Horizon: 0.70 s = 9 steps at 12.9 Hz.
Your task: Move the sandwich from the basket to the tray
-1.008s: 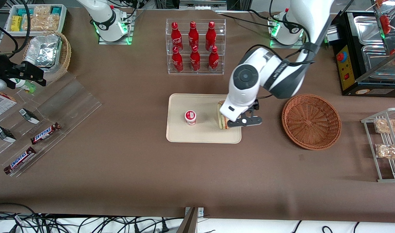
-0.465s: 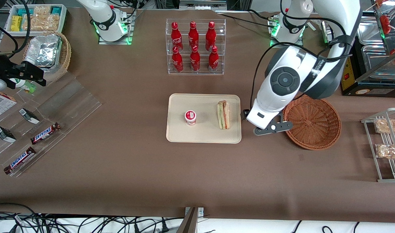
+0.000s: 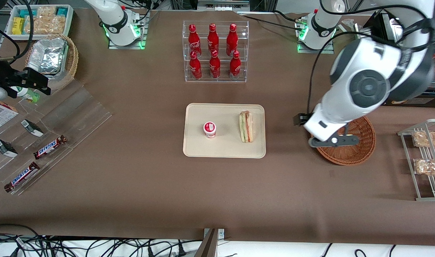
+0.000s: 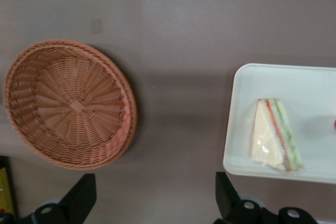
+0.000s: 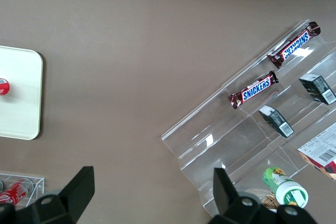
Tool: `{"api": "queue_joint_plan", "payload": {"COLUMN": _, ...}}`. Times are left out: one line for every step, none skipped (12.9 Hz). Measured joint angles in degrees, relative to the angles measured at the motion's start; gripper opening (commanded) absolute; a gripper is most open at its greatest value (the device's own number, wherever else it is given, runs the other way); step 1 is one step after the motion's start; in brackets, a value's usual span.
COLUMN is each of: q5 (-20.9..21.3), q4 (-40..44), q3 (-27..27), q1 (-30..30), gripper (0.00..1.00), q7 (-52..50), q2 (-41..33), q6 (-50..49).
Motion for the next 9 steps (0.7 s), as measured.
{"api": "queue_joint_plan", "payload": {"q5": -1.0, "q4": 0.7, "q3": 2.3, "q1": 0.1, "gripper": 1.0, "q7": 3.1, "q2": -0.5, "q6": -0.9}}
{"api": "queue_joint_plan", "payload": {"q5": -1.7, "q4": 1.2, "q3": 4.6, "q1": 0.2, "gripper": 1.0, "q7": 5.7, "q2": -1.1, "q6": -1.2}}
{"api": "queue_joint_plan", "payload": {"q5": -2.3, "q4": 1.4, "q3": 6.7, "q1": 0.3, "gripper": 1.0, "q7": 7.8, "q2": -1.6, "q6": -1.4}}
{"api": "queue_joint_plan", "payload": {"q5": -2.6, "q4": 1.4, "q3": 8.5, "q1": 0.3, "gripper": 1.0, "q7": 9.7, "q2": -2.2, "q6": -1.8}}
{"api": "queue_joint_plan", "payload": {"q5": -2.7, "q4": 1.4, "q3": 10.0, "q1": 0.3, "gripper": 1.0, "q7": 11.9, "q2": -2.6, "q6": -2.5}}
{"api": "queue_joint_plan", "payload": {"q5": -2.8, "q4": 1.4, "q3": 11.2, "q1": 0.3, "gripper": 1.0, "q7": 14.4, "q2": -2.8, "q6": -3.0}}
{"api": "queue_joint_plan", "payload": {"q5": -2.9, "q4": 1.4, "q3": 12.2, "q1": 0.3, "gripper": 1.0, "q7": 16.9, "q2": -2.9, "q6": -3.5}}
{"api": "queue_joint_plan", "payload": {"q5": -3.0, "q4": 1.4, "q3": 12.7, "q1": 0.3, "gripper": 1.0, "q7": 18.7, "q2": -3.0, "q6": -4.0}}
{"api": "queue_joint_plan", "payload": {"q5": -3.0, "q4": 1.4, "q3": 12.8, "q1": 0.3, "gripper": 1.0, "q7": 19.6, "q2": -3.0, "q6": -4.4}}
